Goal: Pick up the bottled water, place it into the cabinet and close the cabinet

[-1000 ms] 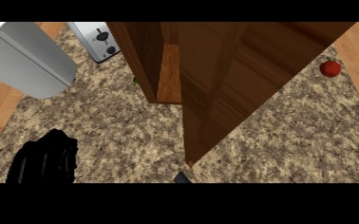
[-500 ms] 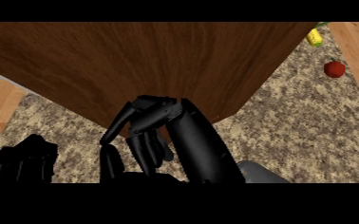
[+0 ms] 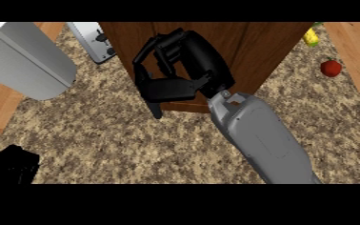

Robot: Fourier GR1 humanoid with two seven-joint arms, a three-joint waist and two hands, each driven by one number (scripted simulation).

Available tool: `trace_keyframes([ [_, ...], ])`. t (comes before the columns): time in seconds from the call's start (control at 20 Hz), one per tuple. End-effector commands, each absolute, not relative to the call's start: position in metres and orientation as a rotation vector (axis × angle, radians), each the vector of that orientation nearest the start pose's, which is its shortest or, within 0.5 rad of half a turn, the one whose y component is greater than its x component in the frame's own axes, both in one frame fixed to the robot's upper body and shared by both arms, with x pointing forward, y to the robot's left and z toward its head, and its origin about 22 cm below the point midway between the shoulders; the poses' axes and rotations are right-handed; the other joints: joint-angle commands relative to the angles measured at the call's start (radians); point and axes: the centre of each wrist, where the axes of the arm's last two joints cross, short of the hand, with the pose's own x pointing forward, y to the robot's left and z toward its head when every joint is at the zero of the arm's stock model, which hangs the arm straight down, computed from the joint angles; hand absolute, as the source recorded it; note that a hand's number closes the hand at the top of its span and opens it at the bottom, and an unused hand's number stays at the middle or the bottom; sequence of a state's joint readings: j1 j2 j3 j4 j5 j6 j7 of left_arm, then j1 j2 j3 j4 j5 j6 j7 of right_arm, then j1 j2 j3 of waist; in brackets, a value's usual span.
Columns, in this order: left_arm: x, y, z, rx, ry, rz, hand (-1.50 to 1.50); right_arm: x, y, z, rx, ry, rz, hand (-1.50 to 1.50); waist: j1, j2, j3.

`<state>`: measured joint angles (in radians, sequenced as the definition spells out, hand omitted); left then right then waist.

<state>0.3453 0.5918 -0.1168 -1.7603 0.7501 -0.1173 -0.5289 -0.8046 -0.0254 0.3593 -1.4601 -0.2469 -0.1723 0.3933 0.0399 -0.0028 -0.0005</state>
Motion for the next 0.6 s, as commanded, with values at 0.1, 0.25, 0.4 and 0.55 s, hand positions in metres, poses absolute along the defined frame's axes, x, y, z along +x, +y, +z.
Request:
trace_keyframes([
  [0.1, 0.154, 0.335, 0.018, -0.281, -1.885, 0.11, 1.5, 0.383, -0.084, 0.164, 0.383, -1.618, 0.44, 1.5, -0.001, 0.015, 0.0],
  [0.25, 0.163, 0.343, 0.03, -0.295, -1.896, 0.104, 1.5, 0.386, -0.092, 0.156, 0.37, -1.635, 0.425, 1.5, -0.002, 0.018, 0.0],
  [0.4, 0.165, 0.334, 0.034, -0.313, -1.898, 0.087, 1.5, 0.395, -0.107, 0.155, 0.34, -1.627, 0.454, 1.5, 0.009, 0.026, 0.001],
  [0.55, 0.163, 0.339, 0.031, -0.294, -1.894, 0.101, 1.5, 0.399, -0.118, 0.157, 0.35, -1.652, 0.439, 1.5, 0.01, 0.027, 0.0],
])
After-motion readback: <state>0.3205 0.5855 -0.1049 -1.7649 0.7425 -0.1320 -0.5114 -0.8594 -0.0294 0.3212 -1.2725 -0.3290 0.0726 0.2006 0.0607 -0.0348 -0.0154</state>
